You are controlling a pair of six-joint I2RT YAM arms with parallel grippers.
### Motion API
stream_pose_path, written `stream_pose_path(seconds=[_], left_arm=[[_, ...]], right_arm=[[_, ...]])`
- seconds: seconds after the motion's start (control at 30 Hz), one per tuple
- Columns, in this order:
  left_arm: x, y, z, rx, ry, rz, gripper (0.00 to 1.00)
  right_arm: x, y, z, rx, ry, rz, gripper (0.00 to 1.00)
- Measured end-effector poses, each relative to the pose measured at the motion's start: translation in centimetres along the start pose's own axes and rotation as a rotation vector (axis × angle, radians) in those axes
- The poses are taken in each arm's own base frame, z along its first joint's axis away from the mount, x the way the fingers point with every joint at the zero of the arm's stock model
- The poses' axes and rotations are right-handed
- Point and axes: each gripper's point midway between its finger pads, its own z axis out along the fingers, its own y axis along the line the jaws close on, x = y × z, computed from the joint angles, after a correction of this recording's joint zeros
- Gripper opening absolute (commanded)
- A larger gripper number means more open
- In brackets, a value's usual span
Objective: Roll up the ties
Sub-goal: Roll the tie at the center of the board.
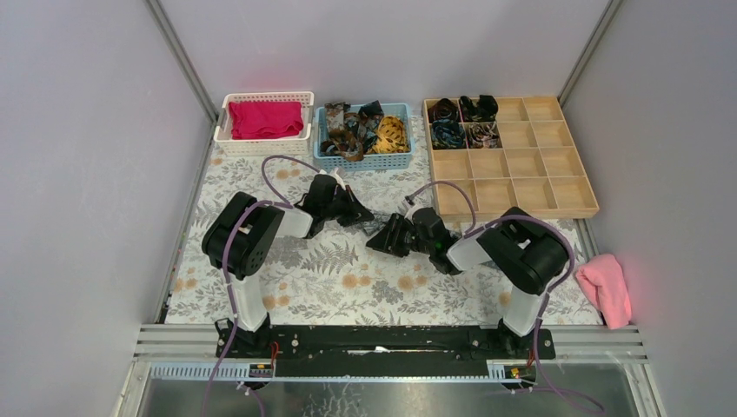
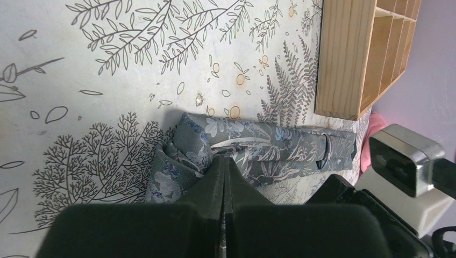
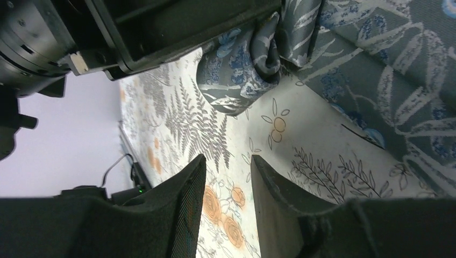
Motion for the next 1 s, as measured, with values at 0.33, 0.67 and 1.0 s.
stream_pose_path(seconds=[0.33, 0.67, 1.0], left_arm=[[0.0, 0.0, 0.0, 0.001, 0.0, 0.0, 0.0], [0.0, 0.0, 0.0, 0.001, 0.0, 0.0, 0.0], [0.0, 0.0, 0.0, 0.001, 0.0, 0.001, 0.0]], right_arm=[[-1.2, -0.2, 0.7, -0.058, -0.113, 0.095, 0.43], [-3.1, -0.6, 1.1, -0.02, -0.202, 0.1, 0.44], [-3.9, -0.1, 2.3, -0.053, -0.227, 0.116, 0.46]])
